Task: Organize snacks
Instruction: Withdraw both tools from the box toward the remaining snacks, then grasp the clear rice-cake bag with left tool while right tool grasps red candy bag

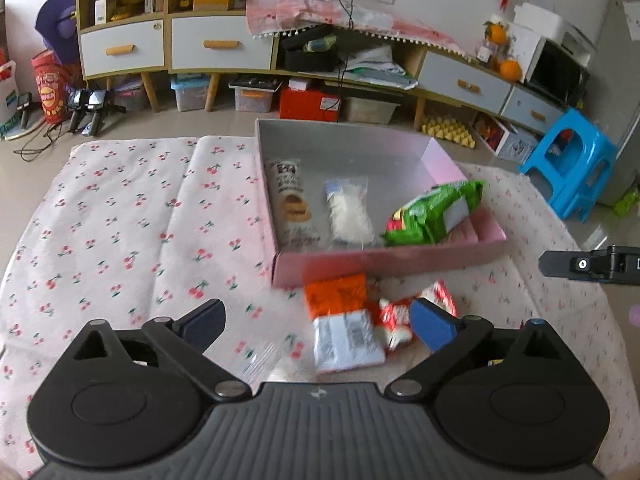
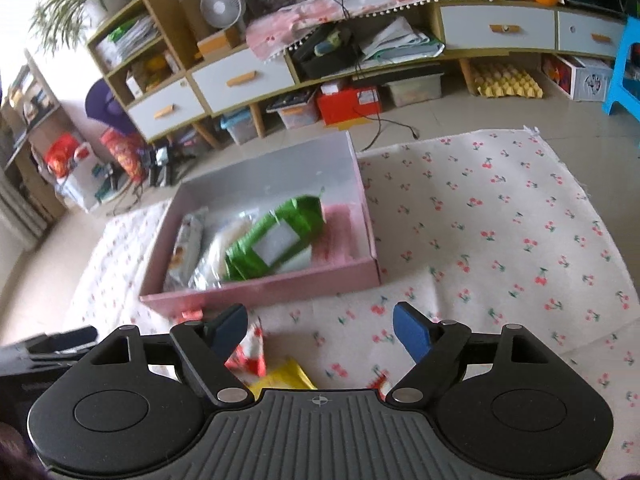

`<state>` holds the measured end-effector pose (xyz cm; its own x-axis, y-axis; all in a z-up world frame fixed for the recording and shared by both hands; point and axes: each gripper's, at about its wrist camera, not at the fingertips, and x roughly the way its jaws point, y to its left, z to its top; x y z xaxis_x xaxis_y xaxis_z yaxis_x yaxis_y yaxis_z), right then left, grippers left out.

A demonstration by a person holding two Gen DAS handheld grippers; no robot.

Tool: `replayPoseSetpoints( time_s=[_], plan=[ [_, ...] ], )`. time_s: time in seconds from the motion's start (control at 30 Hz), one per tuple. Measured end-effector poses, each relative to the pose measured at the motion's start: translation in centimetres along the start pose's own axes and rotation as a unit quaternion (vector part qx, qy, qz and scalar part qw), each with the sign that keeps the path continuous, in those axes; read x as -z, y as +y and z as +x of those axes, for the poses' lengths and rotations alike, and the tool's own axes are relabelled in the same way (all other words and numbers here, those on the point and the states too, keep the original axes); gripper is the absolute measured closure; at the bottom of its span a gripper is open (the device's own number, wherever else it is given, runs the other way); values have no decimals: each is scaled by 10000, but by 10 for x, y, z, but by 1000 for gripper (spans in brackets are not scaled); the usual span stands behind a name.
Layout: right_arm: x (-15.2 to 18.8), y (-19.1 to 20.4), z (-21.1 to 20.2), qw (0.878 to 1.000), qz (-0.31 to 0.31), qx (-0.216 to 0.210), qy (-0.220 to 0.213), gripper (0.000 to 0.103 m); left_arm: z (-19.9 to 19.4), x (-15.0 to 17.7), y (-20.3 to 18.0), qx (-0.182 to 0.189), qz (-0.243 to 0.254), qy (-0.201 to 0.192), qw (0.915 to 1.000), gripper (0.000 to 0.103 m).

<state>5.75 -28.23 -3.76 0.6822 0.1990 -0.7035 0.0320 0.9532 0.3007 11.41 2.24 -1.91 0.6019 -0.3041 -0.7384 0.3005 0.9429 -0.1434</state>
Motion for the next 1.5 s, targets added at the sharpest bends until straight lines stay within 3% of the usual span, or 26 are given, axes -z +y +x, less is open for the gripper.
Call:
replayPoseSetpoints(
  time_s=[0.4,0.67,0.9,1.13,1.37,1.5],
  plan=[
    [41,-14,-20,9956,-773,468,242,16,-18,34,13,-52,122,249,9996,3],
    [60,-32,-17,9906,-881,795,677,16,-14,46,27,-122,-673,770,9947,4],
    [65,-42,-10,9889,-593,799,1108,16,-15,40,24,-192,-1104,812,9904,6],
    [67,-42,0,9868,-547,824,1280,16,1,36,29,-190,-1903,947,9770,13],
    [66,-40,9,9863,-460,795,1372,16,20,41,31,-117,-2779,1336,9512,22],
    [66,-37,14,9856,-490,825,1390,16,18,40,26,-254,-2771,1270,9521,31]
  ],
)
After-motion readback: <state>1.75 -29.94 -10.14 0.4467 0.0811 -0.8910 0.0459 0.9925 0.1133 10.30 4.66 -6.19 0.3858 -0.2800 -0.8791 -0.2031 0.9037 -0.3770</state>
